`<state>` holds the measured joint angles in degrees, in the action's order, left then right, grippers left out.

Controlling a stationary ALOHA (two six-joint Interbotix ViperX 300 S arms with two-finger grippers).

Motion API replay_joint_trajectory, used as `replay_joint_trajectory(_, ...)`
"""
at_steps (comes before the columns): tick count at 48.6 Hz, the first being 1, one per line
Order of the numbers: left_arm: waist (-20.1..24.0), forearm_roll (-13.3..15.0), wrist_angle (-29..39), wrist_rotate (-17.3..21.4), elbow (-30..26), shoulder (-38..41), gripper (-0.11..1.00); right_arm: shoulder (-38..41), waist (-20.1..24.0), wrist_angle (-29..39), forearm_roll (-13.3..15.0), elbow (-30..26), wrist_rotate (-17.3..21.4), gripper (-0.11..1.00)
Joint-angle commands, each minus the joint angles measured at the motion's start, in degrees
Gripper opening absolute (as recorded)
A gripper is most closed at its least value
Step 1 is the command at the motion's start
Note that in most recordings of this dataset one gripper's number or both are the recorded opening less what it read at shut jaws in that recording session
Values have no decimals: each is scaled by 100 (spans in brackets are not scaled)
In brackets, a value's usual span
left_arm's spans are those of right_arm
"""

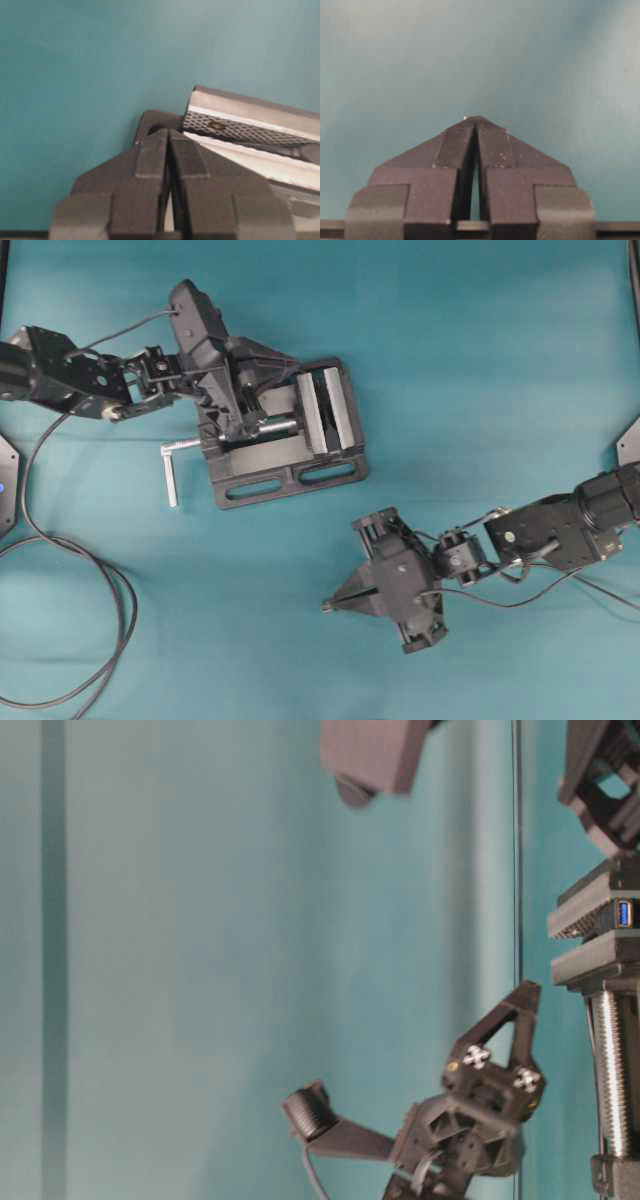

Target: Insert the USB cable into the fixed female connector.

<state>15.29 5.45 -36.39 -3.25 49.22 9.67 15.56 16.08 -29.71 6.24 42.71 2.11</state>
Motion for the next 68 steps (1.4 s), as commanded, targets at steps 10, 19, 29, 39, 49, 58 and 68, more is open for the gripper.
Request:
replay_joint_trajectory(10,-141,-26,44,18,589,-1116,39,-123,79,-105,-9,-132,211,1)
replay_joint_trajectory(19,-457,-26,536,-35,993,-1749,90,-202,44,-79,-9,-26,229,1)
replay_joint_trajectory(29,-949,-18,2153,-105,1591,-3410,98,-255,18,35,-167,62,237,1)
replay_joint_trajectory(39,-1020,-9,3023,-281,2294,-5783,98,-246,-53,62,-246,62,237,22)
replay_joint_trajectory(49,-1327,-255,3234,-176,3120,-7919,97,-185,-114,404,-325,0,246,66)
replay_joint_trajectory(58,-1890,-492,3762,-132,3340,-8165,98,-149,-79,510,-325,-26,290,65)
replay_joint_trajectory(68,-1986,-483,4298,-202,3226,-7594,98,-132,-62,527,-325,-9,457,65)
